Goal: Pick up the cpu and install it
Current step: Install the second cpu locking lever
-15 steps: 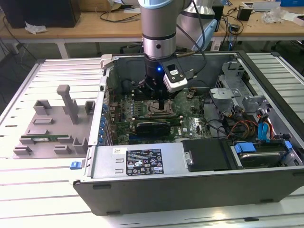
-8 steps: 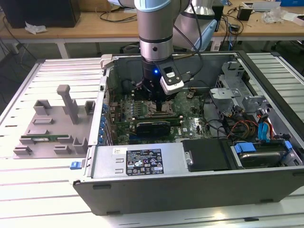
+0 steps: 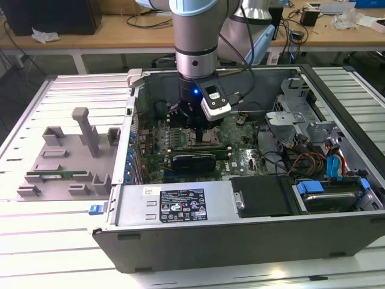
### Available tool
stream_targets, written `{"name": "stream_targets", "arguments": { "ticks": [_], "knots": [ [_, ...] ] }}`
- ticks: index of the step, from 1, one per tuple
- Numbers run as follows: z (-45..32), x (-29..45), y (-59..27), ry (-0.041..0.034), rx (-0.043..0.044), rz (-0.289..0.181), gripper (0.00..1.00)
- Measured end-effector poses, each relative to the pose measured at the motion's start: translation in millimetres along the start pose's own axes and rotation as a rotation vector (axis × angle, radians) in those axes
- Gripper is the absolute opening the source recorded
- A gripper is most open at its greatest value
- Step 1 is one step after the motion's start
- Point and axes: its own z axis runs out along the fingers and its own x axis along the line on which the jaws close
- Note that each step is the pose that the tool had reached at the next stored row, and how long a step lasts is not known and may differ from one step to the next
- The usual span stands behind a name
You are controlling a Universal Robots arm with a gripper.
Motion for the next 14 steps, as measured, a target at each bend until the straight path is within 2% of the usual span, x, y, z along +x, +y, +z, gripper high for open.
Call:
{"name": "stream_targets", "arguments": {
  "ticks": [1, 5, 6, 8, 9, 14],
  "knots": [
    [0.4, 2.4, -1.3, 0.0002, -0.0029, -0.003, 0.11],
    [2.6, 4.8, -6.8, 0.0032, -0.0265, -0.015, 0.11],
    [3.1, 5.2, -7.5, 0.0041, -0.0341, -0.02, 0.11],
    [5.1, 6.7, -8.7, 0.0072, -0.0606, -0.041, 0.11],
    [6.3, 7.4, -10.2, 0.0076, -0.0652, -0.059, 0.11],
    [8.2, 9.6, -14.1, 0.0075, -0.0668, -0.091, 0.11]
  ]
}}
